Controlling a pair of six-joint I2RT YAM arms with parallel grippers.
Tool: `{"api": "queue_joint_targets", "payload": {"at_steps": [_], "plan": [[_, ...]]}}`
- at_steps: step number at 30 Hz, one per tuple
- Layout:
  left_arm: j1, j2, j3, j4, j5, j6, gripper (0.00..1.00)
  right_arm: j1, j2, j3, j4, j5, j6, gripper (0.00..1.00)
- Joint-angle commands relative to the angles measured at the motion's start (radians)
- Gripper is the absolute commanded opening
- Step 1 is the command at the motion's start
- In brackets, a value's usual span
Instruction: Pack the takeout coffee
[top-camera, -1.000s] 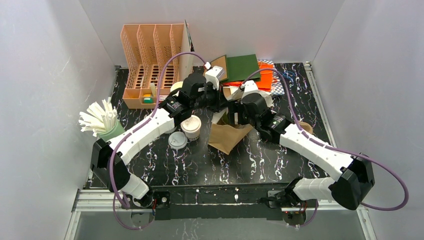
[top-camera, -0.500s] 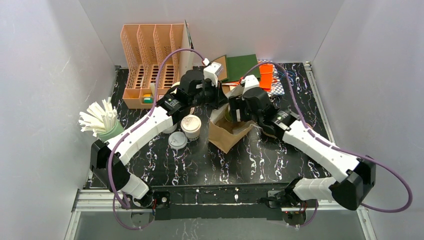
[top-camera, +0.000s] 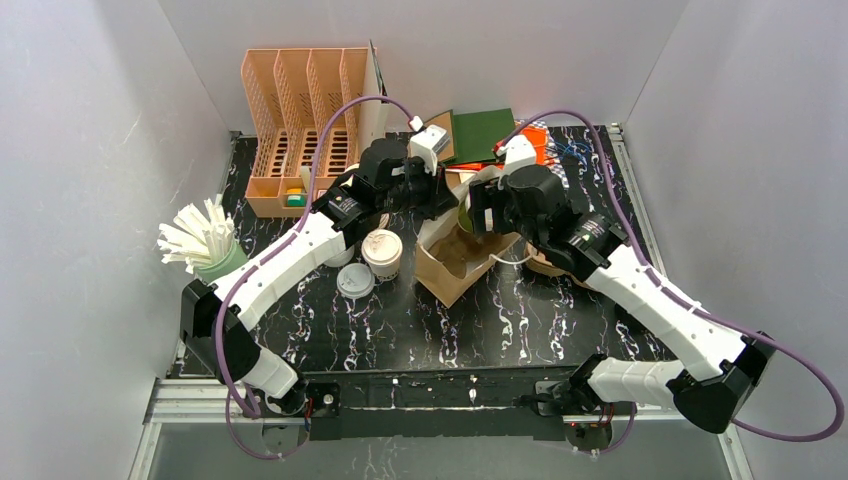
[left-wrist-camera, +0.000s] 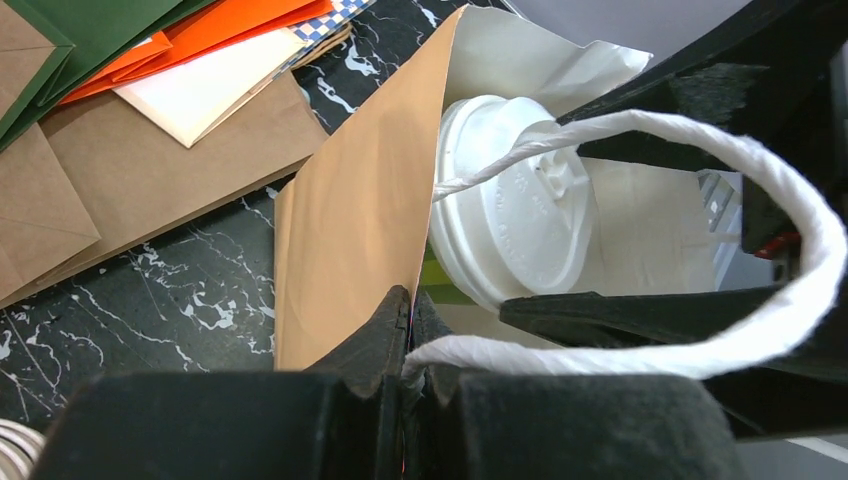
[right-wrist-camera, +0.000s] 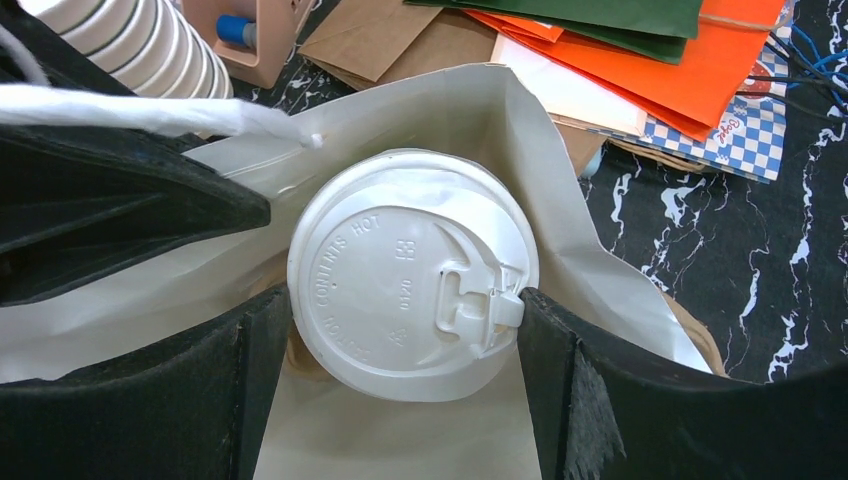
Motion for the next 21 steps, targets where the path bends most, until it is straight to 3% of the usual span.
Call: {"api": "queue_joint_targets", "payload": {"at_steps": [1,11,17,21], "plan": [[-0.001,-0.025,0.026,0.044,0.067,0.005,0.0,-0.004,-0.01,-0.062,0.121,0.024,-0.039,0.21],[0.0,-0.043,-0.026,0.11,0.087,-0.038,0.0,-0.005,0.104,-0.223,0.303,-0.001,-0.079,0.2],[0.0,-0.045,-0.018,0.1,0.082,-0.035,0.0,-0.005,0.125,-0.205,0.244,0.024,-0.056,0.2],[0.0,-0.044,-0.016,0.08,0.069,-0.025,0.0,-0.005,0.049,-0.168,0.193,0.01,-0.044,0.2]]}}
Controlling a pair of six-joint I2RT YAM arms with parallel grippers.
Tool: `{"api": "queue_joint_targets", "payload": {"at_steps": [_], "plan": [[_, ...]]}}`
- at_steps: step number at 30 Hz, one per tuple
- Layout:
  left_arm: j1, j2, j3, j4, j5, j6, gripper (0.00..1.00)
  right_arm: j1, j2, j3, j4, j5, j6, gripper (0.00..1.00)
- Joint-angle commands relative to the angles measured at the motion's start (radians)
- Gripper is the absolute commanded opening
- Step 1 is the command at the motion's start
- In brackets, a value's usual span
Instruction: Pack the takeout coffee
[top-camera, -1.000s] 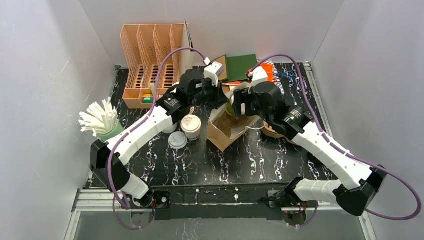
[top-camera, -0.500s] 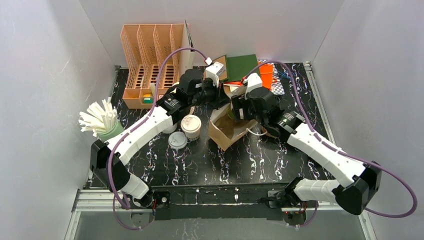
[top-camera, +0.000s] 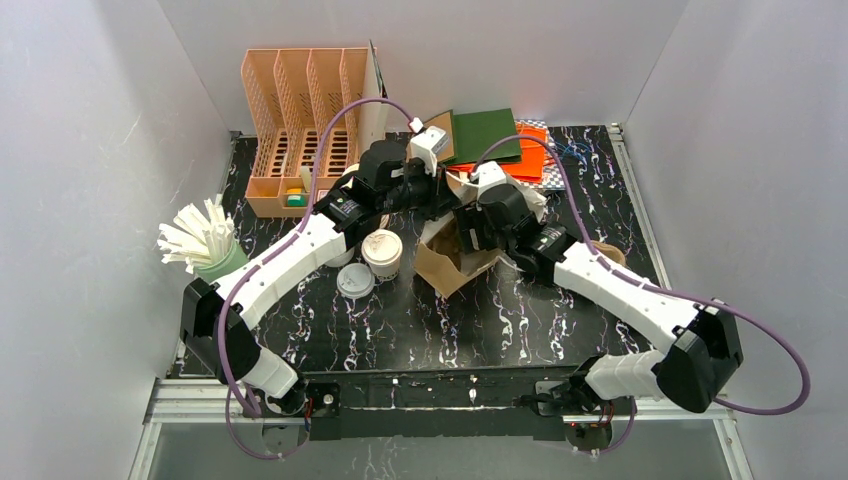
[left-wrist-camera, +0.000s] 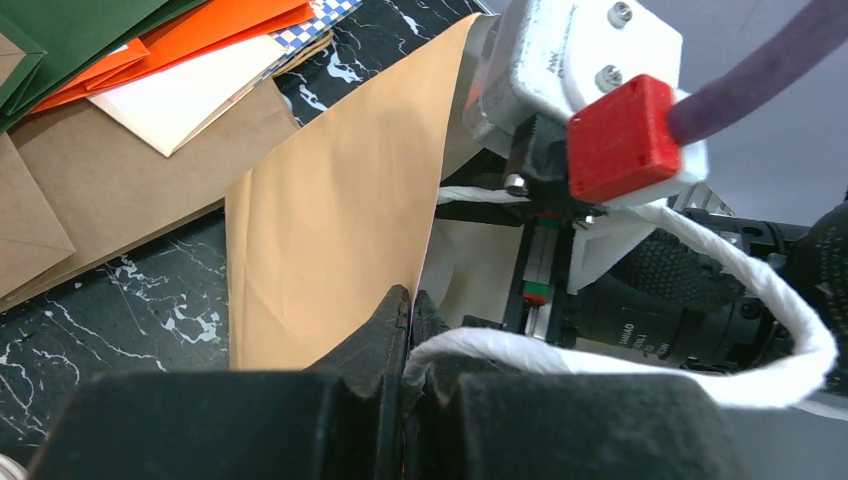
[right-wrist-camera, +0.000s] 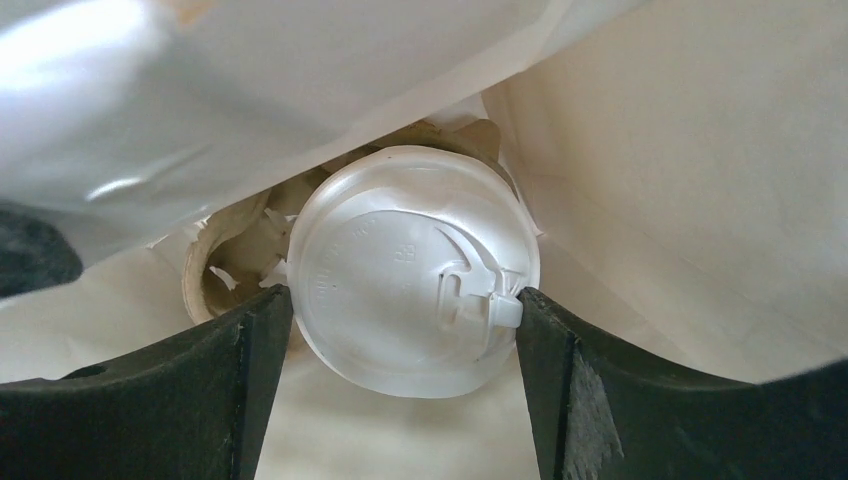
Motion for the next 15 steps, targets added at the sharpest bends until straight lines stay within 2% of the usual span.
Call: {"api": "queue_joint_targets", "payload": {"at_steps": [1,6,11,15], "plan": [[-0.008,-0.045,0.015,0.015,0.023,-0.001,0.0,0.0,-0.101,0.056,-0.028,0.012,0.008,0.2],[-0.007,-0.039,0.001,0.033,0.035,-0.011,0.0,-0.001,-0.191,0.017,-0.061,0.049,0.019,0.2],[-0.009,-0.013,0.009,0.023,0.076,-0.048,0.0,0.0,-0.167,-0.027,-0.01,0.125,-0.032,0.18],[-0.008,0.007,0.011,0.002,0.106,-0.091,0.0,-0.002,-0.163,-0.104,0.114,0.125,-0.09,0.18]]}}
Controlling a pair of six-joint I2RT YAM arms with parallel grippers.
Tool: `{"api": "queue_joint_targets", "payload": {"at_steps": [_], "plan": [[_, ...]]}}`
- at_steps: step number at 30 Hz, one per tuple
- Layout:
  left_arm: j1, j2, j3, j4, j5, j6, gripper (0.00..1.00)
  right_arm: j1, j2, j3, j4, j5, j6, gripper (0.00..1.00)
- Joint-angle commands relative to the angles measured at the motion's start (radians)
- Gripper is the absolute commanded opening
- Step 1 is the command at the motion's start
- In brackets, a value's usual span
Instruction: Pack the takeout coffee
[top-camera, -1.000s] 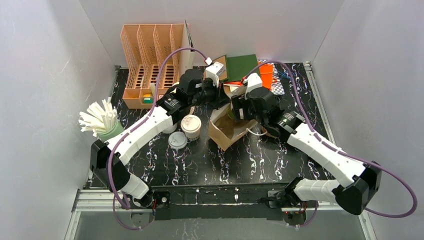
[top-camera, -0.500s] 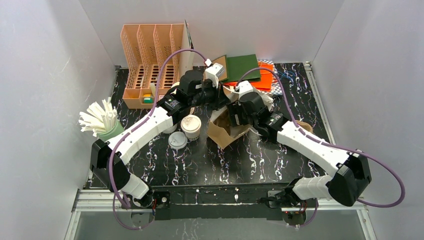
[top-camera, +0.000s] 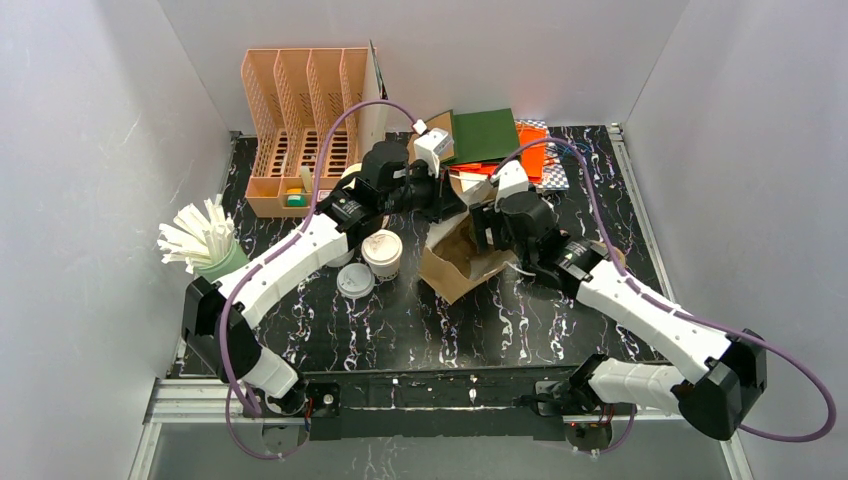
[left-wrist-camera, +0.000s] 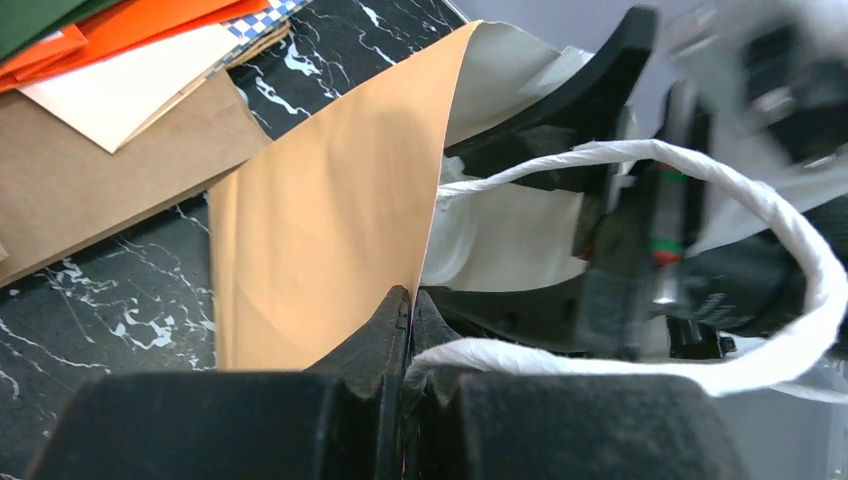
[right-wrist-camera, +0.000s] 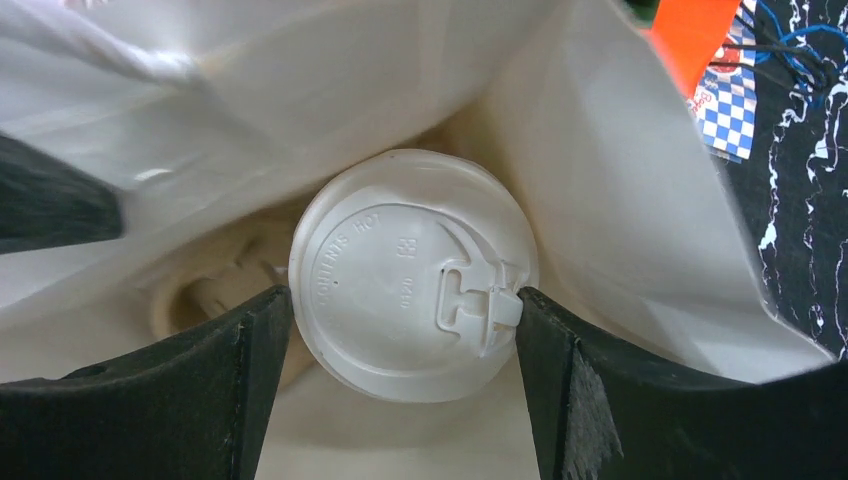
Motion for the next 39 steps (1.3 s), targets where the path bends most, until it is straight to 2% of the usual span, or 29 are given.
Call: {"api": "queue_joint_targets", "payload": {"at_steps": [1,5,13,15,18,20,22,25,29,33,39], "plan": [[-0.001,0.008,0.019,-0.024,0.058,-0.054,0.0,-0.002,0.01,-0.087,0.145,0.037,-0.071,0.18],[-0.001,0.028,0.05,-0.092,0.049,-0.07,0.0,-0.009,0.013,-0.12,0.181,-0.009,-0.055,0.17],[0.0,-0.014,-0.002,-0.137,0.031,-0.083,0.0,-0.04,0.027,-0.128,0.2,-0.102,0.061,0.16],[-0.001,-0.021,-0.001,-0.156,0.029,-0.082,0.08,-0.045,0.03,-0.133,0.203,-0.13,0.072,0.15],[0.0,-0.033,0.035,-0.23,-0.025,-0.056,0.33,-0.047,0.06,-0.102,0.176,-0.156,0.061,0.15],[-0.001,-0.043,0.078,-0.289,-0.121,-0.03,0.47,-0.048,0.084,-0.054,0.139,-0.162,0.047,0.14],[0.008,-0.047,0.133,-0.333,-0.195,-0.011,0.57,-0.048,0.1,-0.005,0.098,-0.178,0.044,0.14],[0.035,-0.035,0.226,-0.398,-0.271,-0.005,0.66,-0.047,0.125,0.074,0.024,-0.195,0.055,0.13],[0.066,-0.007,0.326,-0.427,-0.275,0.009,0.7,-0.048,0.149,0.148,-0.072,-0.207,0.077,0.13],[0.08,0.027,0.372,-0.401,-0.208,0.033,0.72,-0.047,0.144,0.158,-0.083,-0.215,0.065,0.13],[0.11,0.154,0.48,-0.375,-0.079,0.118,0.67,-0.048,0.143,0.205,-0.116,-0.178,0.049,0.1]]}}
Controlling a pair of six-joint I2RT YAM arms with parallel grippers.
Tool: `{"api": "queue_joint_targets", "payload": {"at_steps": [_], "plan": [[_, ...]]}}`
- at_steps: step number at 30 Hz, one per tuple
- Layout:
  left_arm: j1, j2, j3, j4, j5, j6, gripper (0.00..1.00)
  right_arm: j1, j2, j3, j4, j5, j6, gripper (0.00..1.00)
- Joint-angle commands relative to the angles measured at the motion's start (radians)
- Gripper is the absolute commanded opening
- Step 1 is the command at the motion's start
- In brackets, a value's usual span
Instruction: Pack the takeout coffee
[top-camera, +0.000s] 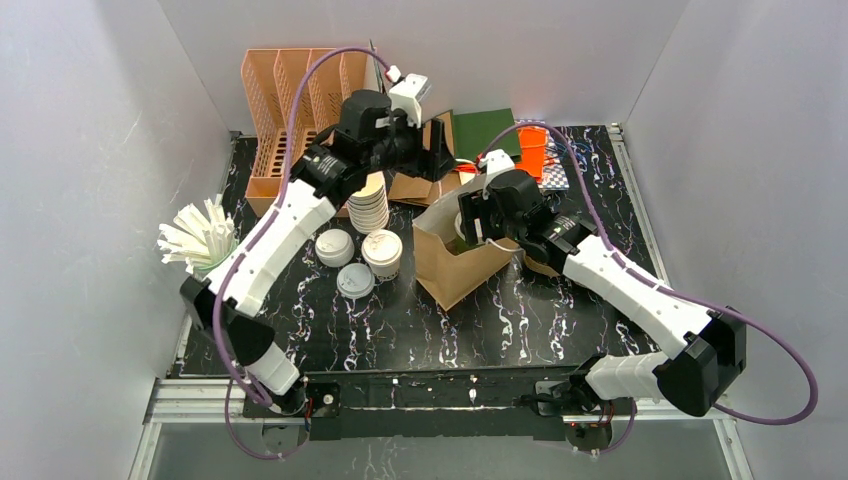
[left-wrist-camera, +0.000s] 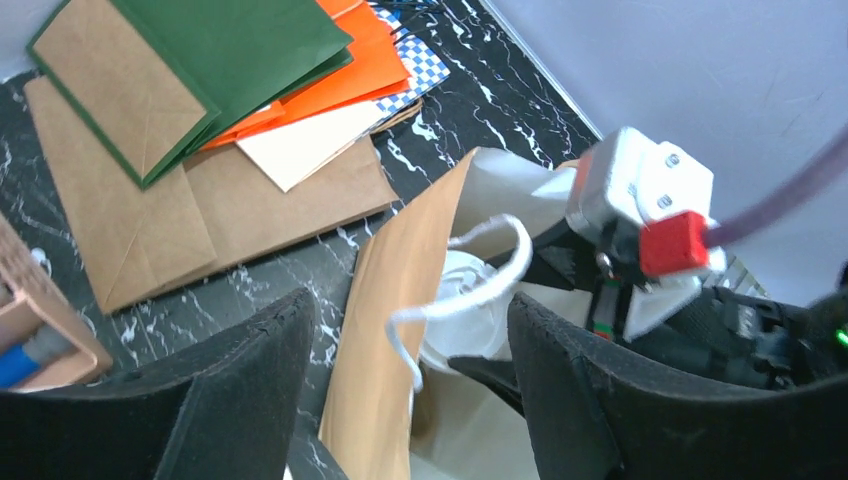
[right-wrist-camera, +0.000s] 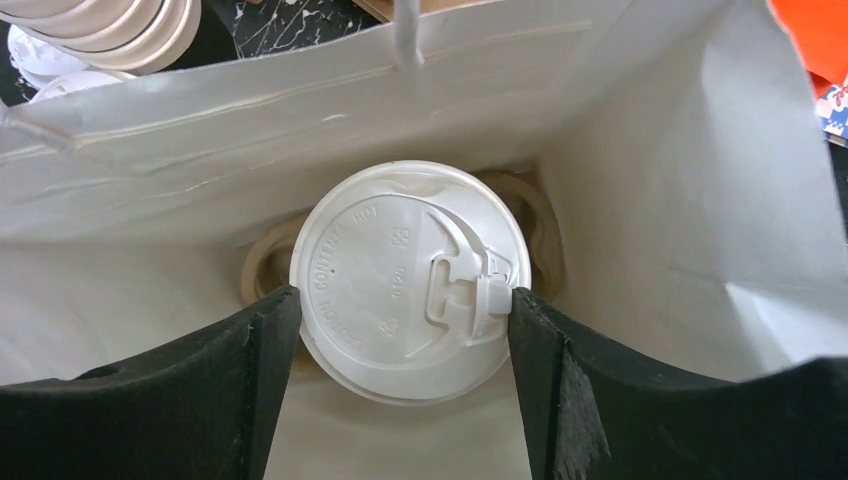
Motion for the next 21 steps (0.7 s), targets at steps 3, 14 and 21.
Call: {"api": "queue_joint_targets", "payload": {"at_steps": [3,14,21], "plan": [[0.039,0.145,0.143,-0.001,0.155,0.085,0.61,-0.002,-0.023,0.082,-0.036,0.033,-0.009,0.09],[0.061,0.145,0.254,0.002,0.186,0.167,0.53,-0.001,-0.012,0.127,-0.032,0.037,-0.032,0.09],[0.069,0.155,0.231,0.029,0.229,0.196,0.6,-0.002,-0.014,0.136,-0.03,0.045,-0.039,0.09]]}}
